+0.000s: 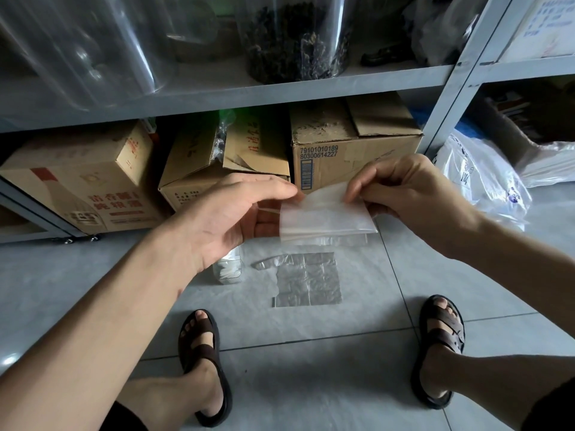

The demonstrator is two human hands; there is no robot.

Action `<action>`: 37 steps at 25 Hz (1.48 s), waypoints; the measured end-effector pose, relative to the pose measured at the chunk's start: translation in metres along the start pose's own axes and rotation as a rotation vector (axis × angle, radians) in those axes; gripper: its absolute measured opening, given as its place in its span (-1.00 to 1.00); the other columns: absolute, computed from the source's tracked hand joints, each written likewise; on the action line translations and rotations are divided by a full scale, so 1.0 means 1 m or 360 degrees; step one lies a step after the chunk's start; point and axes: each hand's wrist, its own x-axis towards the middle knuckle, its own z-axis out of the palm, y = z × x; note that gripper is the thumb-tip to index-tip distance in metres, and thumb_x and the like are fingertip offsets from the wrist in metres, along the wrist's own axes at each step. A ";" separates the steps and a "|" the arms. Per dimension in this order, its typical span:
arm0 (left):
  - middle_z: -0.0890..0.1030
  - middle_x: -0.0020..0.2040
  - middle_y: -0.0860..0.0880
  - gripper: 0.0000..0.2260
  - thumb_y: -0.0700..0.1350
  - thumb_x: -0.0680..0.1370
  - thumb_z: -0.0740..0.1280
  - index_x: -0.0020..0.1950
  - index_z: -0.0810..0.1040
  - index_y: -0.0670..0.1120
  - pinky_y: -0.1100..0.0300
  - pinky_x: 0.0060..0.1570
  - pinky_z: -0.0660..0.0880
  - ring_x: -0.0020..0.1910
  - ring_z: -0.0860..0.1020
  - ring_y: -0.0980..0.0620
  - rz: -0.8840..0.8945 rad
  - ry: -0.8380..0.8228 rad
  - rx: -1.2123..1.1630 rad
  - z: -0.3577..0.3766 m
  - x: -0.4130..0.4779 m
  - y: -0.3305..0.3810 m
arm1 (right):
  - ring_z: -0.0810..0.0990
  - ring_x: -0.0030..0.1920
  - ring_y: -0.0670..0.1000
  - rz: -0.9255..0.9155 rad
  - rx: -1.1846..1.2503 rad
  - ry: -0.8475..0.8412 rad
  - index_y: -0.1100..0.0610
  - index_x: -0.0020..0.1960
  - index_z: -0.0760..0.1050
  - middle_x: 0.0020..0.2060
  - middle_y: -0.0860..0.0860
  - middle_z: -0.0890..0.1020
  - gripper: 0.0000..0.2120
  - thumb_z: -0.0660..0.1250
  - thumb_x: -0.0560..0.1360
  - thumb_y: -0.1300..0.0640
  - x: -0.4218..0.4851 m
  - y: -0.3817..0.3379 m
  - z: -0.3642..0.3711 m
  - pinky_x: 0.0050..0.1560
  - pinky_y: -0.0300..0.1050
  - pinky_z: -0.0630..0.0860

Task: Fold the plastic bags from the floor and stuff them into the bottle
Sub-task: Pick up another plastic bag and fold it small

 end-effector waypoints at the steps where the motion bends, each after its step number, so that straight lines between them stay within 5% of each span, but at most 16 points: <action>1: 0.68 -0.24 -0.07 -0.94 -0.24 0.47 0.39 -0.09 0.65 -0.17 0.31 -0.44 0.54 -0.37 0.63 0.12 0.0016 0.0023 0.0026 0.001 0.001 -0.001 | 0.61 -0.36 -0.17 -0.0006 -0.0013 0.0005 0.27 -0.18 0.60 -0.38 -0.07 0.66 -0.72 0.21 0.53 0.52 0.000 0.000 0.001 -0.31 -0.37 0.51; 7: 0.70 -0.23 -0.07 -0.85 -0.27 0.32 0.47 -0.13 0.66 -0.15 0.27 -0.33 0.60 -0.28 0.65 0.10 0.0232 0.0135 0.0062 -0.001 0.005 -0.008 | 0.64 -0.28 0.03 0.0107 0.0134 0.0023 0.30 -0.19 0.62 -0.30 0.10 0.67 -0.70 0.15 0.55 0.45 0.000 0.000 -0.001 -0.23 -0.22 0.57; 14: 0.71 -0.09 -0.19 -0.76 -0.23 0.36 0.51 0.01 0.66 -0.09 0.11 -0.21 0.65 -0.17 0.68 -0.03 0.0316 0.0226 0.0170 0.003 0.007 -0.012 | 0.58 -0.27 -0.08 0.0026 -0.0186 0.0072 0.10 -0.18 0.66 -0.29 0.04 0.67 -0.87 0.51 0.39 0.31 -0.001 0.004 0.007 -0.15 -0.26 0.57; 23: 0.69 -0.31 -0.06 -0.97 -0.22 0.43 0.48 -0.17 0.67 -0.16 0.26 -0.42 0.55 -0.37 0.64 0.07 0.0247 0.0323 0.0004 0.009 0.007 -0.014 | 0.65 -0.22 -0.04 -0.0057 -0.0242 0.0152 0.00 -0.21 0.66 -0.24 0.05 0.71 -0.79 0.57 0.32 0.30 0.000 0.008 0.009 -0.01 -0.11 0.61; 30: 0.71 -0.27 -0.09 -0.89 -0.12 0.33 0.49 -0.19 0.69 -0.12 0.21 -0.26 0.62 -0.30 0.64 0.05 0.0445 0.0293 0.0156 0.008 0.009 -0.017 | 0.65 -0.16 0.01 0.0038 0.0067 0.0049 0.17 0.21 0.52 -0.20 0.08 0.68 -0.58 0.50 0.38 0.20 -0.001 0.005 0.009 -0.06 -0.22 0.53; 34: 0.73 -0.24 -0.08 -0.98 -0.18 0.43 0.49 -0.19 0.70 -0.07 0.16 -0.13 0.62 -0.25 0.67 0.07 0.0532 0.0239 0.0329 0.012 0.010 -0.021 | 0.66 -0.18 -0.10 0.0058 -0.0109 0.0105 0.10 -0.07 0.68 -0.19 0.03 0.73 -0.80 0.50 0.34 0.05 -0.001 0.002 0.016 -0.07 -0.30 0.55; 37: 0.73 -0.22 -0.10 -1.00 -0.18 0.42 0.49 -0.19 0.71 -0.10 0.15 -0.12 0.62 -0.24 0.67 0.04 0.0523 0.0243 0.0307 0.013 0.010 -0.021 | 0.64 -0.24 -0.14 0.0066 -0.0197 0.0207 0.02 -0.17 0.70 -0.25 0.00 0.74 -0.96 0.52 0.40 0.14 0.001 0.005 0.016 -0.13 -0.30 0.55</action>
